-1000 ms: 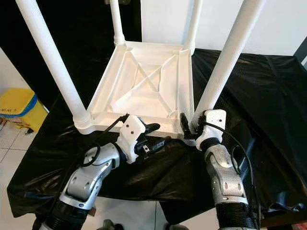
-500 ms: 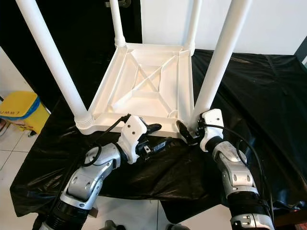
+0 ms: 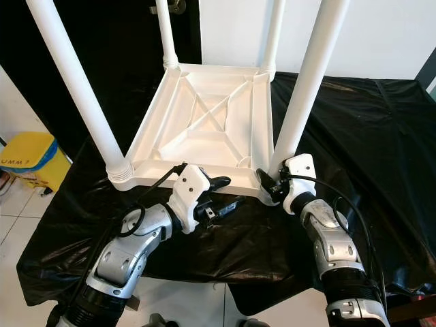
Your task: Building children table
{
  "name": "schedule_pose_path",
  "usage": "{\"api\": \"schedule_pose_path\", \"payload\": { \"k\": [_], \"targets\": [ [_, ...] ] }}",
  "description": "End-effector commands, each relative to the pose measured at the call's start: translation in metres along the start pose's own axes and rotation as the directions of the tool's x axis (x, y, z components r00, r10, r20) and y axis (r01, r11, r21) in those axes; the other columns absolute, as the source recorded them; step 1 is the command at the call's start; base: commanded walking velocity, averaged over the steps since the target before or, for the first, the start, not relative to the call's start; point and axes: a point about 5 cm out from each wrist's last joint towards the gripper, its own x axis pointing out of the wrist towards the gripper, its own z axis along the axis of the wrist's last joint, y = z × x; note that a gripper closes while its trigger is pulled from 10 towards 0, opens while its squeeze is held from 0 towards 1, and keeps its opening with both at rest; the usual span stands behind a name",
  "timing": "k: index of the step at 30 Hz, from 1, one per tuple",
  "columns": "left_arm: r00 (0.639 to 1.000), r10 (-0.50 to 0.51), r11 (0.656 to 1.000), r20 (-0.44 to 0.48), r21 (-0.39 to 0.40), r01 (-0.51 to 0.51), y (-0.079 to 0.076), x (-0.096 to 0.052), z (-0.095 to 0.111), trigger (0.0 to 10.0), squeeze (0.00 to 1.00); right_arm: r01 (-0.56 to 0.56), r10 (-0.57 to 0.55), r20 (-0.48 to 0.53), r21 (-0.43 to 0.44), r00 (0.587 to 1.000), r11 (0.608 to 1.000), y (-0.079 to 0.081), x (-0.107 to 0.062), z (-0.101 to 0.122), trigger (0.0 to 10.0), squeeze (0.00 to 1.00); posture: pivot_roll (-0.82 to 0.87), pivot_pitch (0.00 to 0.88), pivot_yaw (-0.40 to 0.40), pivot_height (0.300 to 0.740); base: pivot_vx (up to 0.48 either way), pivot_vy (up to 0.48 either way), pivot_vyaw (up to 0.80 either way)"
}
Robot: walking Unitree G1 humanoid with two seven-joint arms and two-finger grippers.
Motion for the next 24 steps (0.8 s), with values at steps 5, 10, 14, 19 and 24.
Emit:
{"api": "schedule_pose_path", "payload": {
  "k": [5, 10, 14, 19, 24],
  "targets": [
    [1.000, 0.016, 1.000, -0.004, 0.003, -0.016, 0.000, 0.002, -0.002, 10.0, 0.00, 0.095, -0.093, -0.067, 0.023, 0.993, 0.995, 0.012, -0.007, -0.017, 10.0, 0.00, -0.10, 0.052, 0.021, 0.740, 0.000, 0.000, 0.00],
    [1.000, 0.005, 1.000, -0.003, 0.003, -0.005, -0.001, 0.004, -0.002, 10.0, 0.00, 0.188, -0.185, -0.061, 0.052, 0.981, 0.981, 0.023, -0.005, -0.017, 10.0, 0.00, -0.11, 0.052, 0.025, 0.740, 0.000, 0.000, 0.00],
    [1.000, 0.002, 1.000, -0.002, 0.003, -0.002, -0.001, 0.004, -0.002, 10.0, 0.00, 0.224, -0.220, -0.063, 0.062, 0.973, 0.973, 0.024, -0.004, -0.017, 10.0, 0.00, -0.11, 0.052, 0.025, 0.740, 0.000, 0.000, 0.00],
    [1.000, -0.003, 1.000, -0.001, 0.002, 0.003, -0.002, 0.005, -0.001, 10.0, 0.00, 0.337, -0.333, -0.062, 0.061, 0.941, 0.939, 0.027, -0.003, -0.016, 10.0, 0.00, -0.11, 0.054, 0.022, 0.740, 0.000, 0.000, 0.00],
    [1.000, -0.006, 1.000, -0.002, 0.001, 0.006, -0.004, 0.005, -0.002, 10.0, 0.00, 0.495, -0.492, -0.064, 0.058, 0.868, 0.867, 0.041, -0.001, -0.016, 10.0, 0.00, -0.11, 0.056, 0.019, 0.740, 0.000, 0.000, 0.00]
  ]
}}
